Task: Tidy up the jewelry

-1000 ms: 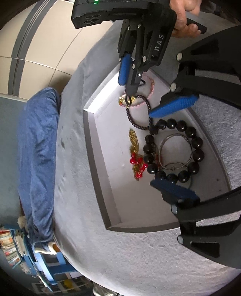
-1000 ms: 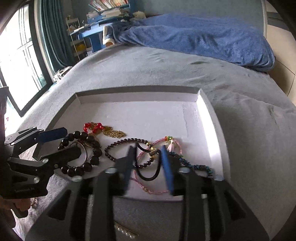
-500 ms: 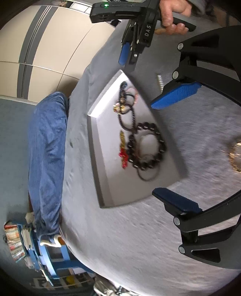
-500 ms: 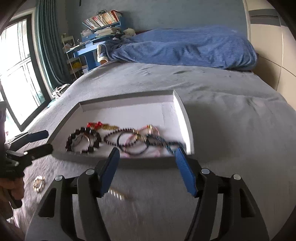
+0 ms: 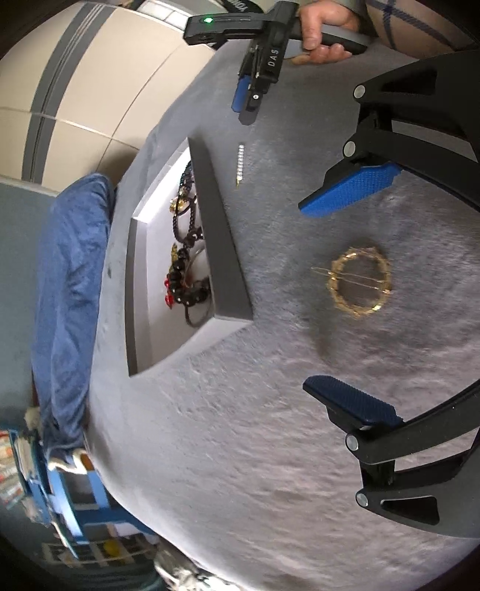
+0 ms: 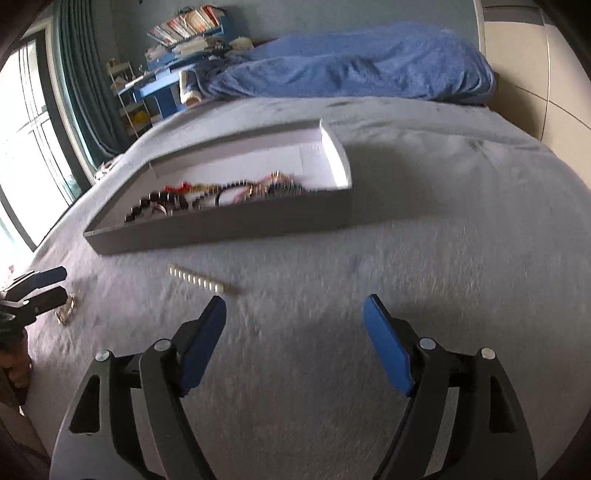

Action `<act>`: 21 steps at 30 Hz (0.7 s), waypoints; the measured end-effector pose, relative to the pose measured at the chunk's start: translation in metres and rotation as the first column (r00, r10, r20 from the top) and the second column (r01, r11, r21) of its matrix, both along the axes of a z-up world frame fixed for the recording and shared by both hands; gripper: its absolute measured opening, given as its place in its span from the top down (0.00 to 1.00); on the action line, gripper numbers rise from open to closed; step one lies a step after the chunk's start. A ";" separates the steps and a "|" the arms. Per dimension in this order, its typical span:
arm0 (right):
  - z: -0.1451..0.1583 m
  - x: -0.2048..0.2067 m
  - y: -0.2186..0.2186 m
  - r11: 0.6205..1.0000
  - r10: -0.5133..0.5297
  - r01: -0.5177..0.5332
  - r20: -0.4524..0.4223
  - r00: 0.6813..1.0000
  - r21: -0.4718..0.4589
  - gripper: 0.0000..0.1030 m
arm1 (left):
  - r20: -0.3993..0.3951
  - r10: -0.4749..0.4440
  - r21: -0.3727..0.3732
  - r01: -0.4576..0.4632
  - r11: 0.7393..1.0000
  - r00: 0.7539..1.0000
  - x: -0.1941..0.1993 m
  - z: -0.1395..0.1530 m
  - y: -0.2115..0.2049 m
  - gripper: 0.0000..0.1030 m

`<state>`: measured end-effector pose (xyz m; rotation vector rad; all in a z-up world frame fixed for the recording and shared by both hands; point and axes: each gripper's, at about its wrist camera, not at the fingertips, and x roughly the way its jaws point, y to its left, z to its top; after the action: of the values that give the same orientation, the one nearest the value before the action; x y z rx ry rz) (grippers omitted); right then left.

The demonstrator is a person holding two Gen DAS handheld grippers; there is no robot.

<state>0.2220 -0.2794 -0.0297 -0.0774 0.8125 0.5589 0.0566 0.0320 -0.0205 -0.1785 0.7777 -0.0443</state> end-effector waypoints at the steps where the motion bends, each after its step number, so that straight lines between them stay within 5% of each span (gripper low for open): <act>1: 0.000 -0.001 0.000 1.000 -0.003 0.003 0.008 1.000 -0.002 0.19 | 0.002 0.003 -0.006 -0.003 1.000 1.000 -0.003 0.000 0.001 0.14; 13: -0.004 -0.001 0.005 0.998 -0.005 0.005 0.003 1.000 -0.059 0.18 | -0.032 -0.022 0.024 0.023 0.999 0.999 -0.016 -0.011 -0.015 0.17; 18: -0.004 -0.004 0.010 0.997 0.019 -0.018 0.012 1.000 -0.072 0.18 | -0.039 -0.021 0.019 0.021 1.000 0.999 -0.015 -0.012 -0.014 0.45; 21: -0.002 -0.009 0.018 0.994 0.068 -0.066 0.024 0.997 -0.085 0.18 | -0.041 -0.029 0.018 0.030 0.999 0.999 -0.015 -0.013 -0.015 0.50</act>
<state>0.2127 -0.2611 -0.0320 -0.1898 0.8091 0.5857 0.0414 0.0169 -0.0338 -0.1507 0.8214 -0.0613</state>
